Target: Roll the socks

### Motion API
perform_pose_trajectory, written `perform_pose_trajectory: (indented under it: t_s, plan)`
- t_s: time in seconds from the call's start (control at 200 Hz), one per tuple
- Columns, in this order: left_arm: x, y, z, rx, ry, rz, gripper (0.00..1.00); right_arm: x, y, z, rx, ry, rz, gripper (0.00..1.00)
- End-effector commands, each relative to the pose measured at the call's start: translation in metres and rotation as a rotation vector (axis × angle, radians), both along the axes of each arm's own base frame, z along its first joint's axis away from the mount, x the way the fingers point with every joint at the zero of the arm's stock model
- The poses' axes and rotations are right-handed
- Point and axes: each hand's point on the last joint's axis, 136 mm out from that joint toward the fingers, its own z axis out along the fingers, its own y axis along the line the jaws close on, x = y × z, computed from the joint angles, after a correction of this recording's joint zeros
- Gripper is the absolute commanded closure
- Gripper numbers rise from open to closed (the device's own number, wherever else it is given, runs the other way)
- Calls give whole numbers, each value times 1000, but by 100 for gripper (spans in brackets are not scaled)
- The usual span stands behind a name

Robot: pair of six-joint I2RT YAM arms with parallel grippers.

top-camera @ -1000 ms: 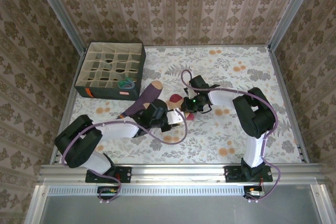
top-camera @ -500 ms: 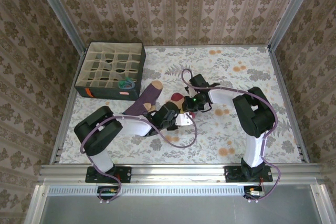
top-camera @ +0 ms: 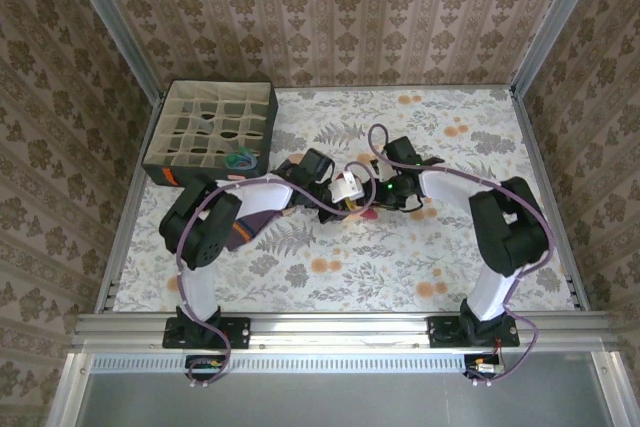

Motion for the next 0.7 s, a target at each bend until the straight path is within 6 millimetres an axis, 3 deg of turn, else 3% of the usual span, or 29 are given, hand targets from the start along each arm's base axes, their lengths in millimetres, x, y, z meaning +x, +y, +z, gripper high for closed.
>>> perform_pose_trajectory:
  t_s: [0.0,0.195,0.545,0.695]
  plan:
    - [-36,51,-67,228,346,122,89,-21,-3,23,64,36,-4,51]
    - [-26,50,-63,166,514,204,90,-9,-9,37,69,-86,-42,49]
    - [-22,53,-66,125,750,264,92,26,-5,18,-23,-146,-44,48]
    - [-24,54,-69,128,802,272,92,32,8,2,-27,-127,-6,48]
